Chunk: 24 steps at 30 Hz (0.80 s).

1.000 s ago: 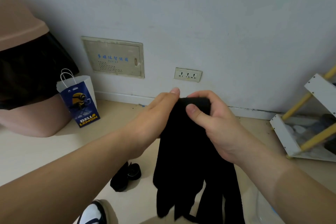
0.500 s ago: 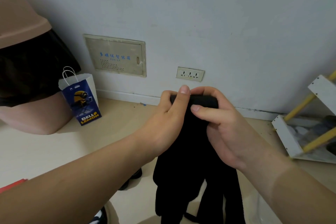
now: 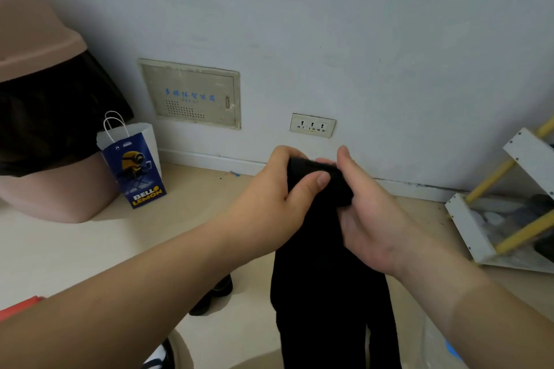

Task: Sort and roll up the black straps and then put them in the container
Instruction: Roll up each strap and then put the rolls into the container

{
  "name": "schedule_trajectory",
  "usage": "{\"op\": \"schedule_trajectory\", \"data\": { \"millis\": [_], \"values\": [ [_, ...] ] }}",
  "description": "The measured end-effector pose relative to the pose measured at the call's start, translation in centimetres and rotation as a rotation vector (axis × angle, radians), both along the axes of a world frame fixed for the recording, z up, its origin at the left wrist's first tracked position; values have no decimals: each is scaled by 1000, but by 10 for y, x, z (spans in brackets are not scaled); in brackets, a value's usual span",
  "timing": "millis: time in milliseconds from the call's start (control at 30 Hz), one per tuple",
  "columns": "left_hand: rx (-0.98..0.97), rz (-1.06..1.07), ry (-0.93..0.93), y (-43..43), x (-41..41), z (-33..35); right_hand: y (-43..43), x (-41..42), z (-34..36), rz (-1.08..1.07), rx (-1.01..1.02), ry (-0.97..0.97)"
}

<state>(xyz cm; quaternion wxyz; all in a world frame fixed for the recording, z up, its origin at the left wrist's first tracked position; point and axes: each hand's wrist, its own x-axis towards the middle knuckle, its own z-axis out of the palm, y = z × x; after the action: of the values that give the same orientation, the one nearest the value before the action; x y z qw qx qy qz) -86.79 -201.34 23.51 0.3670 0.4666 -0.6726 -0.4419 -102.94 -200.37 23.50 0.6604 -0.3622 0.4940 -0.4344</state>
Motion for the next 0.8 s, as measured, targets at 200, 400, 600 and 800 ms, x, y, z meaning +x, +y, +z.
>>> {"op": "schedule_trajectory", "data": {
  "millis": [200,400,600,800],
  "values": [
    [-99,-123,49,-9,17,1,-3,-8,-3,162,-75,153],
    [-97,-122,71,-14,21,-2,-1,-5,-4,6,-137,92],
    [476,-114,389,-12,19,-4,-4,-7,-12,-29,-287,72],
    [617,-118,314,-12,15,-8,-6,-9,-21,35,-442,135]
  ]
}}
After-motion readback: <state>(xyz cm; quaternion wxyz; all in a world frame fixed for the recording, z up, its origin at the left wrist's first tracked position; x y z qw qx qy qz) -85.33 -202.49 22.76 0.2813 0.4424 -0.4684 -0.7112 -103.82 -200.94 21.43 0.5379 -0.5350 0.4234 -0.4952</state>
